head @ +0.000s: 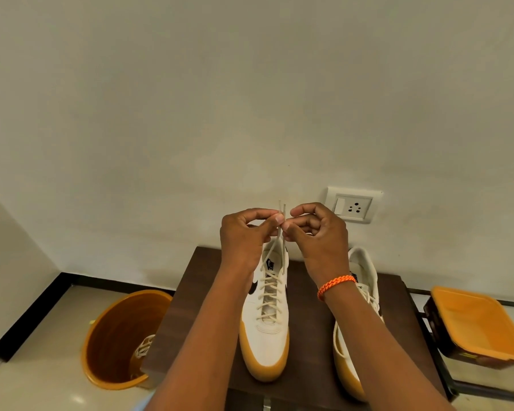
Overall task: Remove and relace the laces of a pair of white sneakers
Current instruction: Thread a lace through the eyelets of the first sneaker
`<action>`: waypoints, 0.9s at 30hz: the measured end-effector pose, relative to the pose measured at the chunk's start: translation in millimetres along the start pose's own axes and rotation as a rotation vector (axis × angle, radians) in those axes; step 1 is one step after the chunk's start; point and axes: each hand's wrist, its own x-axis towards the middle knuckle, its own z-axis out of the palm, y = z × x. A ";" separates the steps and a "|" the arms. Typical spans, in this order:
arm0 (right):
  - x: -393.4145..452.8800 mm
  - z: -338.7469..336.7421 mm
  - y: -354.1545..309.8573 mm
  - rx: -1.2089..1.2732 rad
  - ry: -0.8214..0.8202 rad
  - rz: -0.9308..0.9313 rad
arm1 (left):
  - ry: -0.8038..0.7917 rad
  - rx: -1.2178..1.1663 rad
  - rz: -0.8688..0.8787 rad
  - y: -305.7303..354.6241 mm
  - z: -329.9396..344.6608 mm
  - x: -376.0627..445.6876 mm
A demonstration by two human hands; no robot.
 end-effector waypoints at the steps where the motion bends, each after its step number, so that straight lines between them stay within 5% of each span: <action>1: 0.1 0.4 -0.1 -0.002 0.000 0.000 | 0.001 -0.009 0.000 0.0 0.5 -0.1; 8: 2.3 0.8 0.9 0.050 -0.041 0.008 | -0.033 -0.088 -0.029 0.7 1.3 -0.2; 17: 22.6 0.1 11.7 0.141 -0.028 0.101 | -0.331 0.149 -0.035 -39.6 -11.3 6.3; 27: 41.9 13.8 41.0 0.419 -0.049 0.271 | -0.388 0.077 -0.127 -63.5 11.4 23.1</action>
